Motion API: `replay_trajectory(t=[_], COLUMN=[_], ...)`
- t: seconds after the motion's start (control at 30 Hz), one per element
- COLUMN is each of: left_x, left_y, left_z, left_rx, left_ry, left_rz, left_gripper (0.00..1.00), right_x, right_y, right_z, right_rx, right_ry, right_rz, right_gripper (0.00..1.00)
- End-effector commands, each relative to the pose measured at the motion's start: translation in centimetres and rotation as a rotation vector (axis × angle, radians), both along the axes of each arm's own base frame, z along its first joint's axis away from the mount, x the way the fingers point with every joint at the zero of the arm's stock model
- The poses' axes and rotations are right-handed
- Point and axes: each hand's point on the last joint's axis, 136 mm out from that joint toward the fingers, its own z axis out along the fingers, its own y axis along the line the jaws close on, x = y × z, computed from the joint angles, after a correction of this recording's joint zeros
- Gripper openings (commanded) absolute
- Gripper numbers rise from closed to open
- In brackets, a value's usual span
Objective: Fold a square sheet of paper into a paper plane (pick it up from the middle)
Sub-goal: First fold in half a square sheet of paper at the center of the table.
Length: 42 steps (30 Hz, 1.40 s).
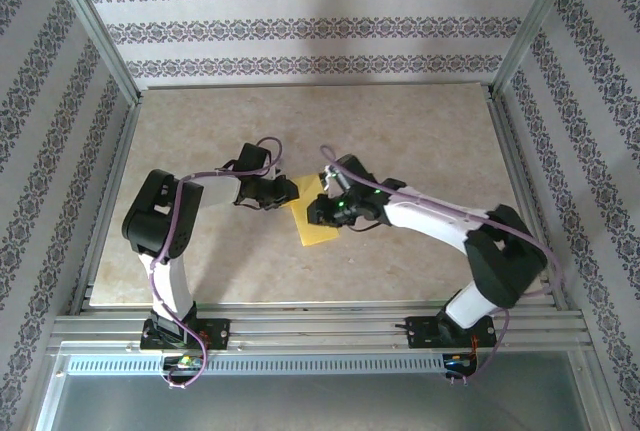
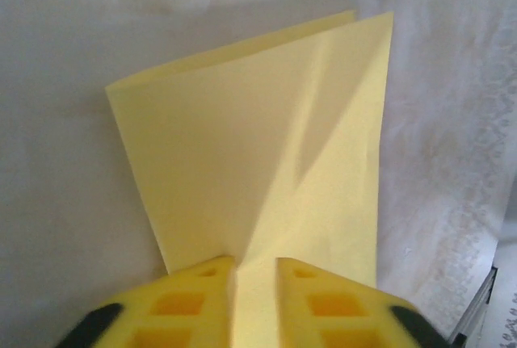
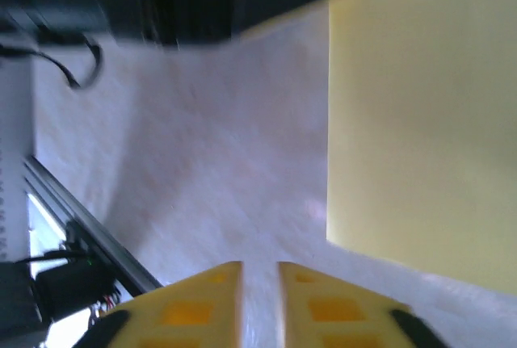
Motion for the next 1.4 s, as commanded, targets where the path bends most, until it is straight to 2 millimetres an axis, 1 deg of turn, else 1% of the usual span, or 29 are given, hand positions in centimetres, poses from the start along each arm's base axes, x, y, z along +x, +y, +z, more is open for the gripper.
replay_trajectory(t=[0.0, 0.07, 0.13, 0.17, 0.27, 0.37, 0.53, 0.73, 0.87, 0.93, 1.13, 1.23, 1.37], left_x=[0.3, -0.2, -0.9, -1.3, -2.0, -2.4, -2.3, -2.3, -1.2, -0.8, -1.3, -1.7, -2.0], left_y=[0.3, 0.6, 0.6, 0.5, 0.0, -0.4, -0.9, -1.7, -2.6, -2.9, -2.1, -1.7, -1.7], left_z=[3.9, 4.4, 4.7, 4.8, 4.7, 4.4, 3.8, 3.0, 2.8, 2.2, -0.5, -1.4, -2.0], left_rx=[-0.025, -0.012, 0.007, 0.016, 0.023, 0.021, 0.012, 0.002, -0.022, -0.024, 0.031, 0.050, 0.048], left_ry=[-0.052, -0.061, -0.064, -0.065, -0.056, -0.054, -0.038, -0.016, -0.019, -0.005, 0.053, 0.081, 0.096], left_rz=[0.046, 0.074, 0.091, 0.095, 0.110, 0.118, 0.117, 0.112, 0.097, 0.098, 0.127, 0.140, 0.145], left_gripper=[0.34, 0.40, 0.46, 0.46, 0.45, 0.45, 0.45, 0.46, 0.44, 0.43, 0.42, 0.42, 0.42], right_x=[2.1, 2.6, 2.9, 3.0, 3.1, 2.7, 1.9, 0.7, 0.2, 0.0, -0.3, -0.5, -0.7], right_y=[-3.4, -5.0, -5.9, -6.3, -6.7, -6.3, -5.8, -5.2, -5.0, -5.0, -5.8, -6.0, -5.7], right_z=[-0.8, -1.3, -1.7, -2.0, -3.1, -4.1, -6.3, -7.7, -8.1, -8.2, -8.4, -8.4, -8.3], right_rx=[-0.017, -0.014, -0.009, -0.008, 0.008, 0.030, 0.016, -0.012, -0.017, -0.022, -0.057, -0.062, -0.048], right_ry=[-0.038, -0.023, -0.009, 0.000, 0.048, 0.100, 0.183, 0.226, 0.243, 0.246, 0.247, 0.252, 0.264], right_rz=[-0.110, -0.142, -0.155, -0.155, -0.141, -0.107, -0.081, -0.058, -0.053, -0.052, -0.077, -0.082, -0.075], right_gripper=[0.30, 0.37, 0.43, 0.46, 0.49, 0.50, 0.50, 0.50, 0.50, 0.50, 0.50, 0.50, 0.50])
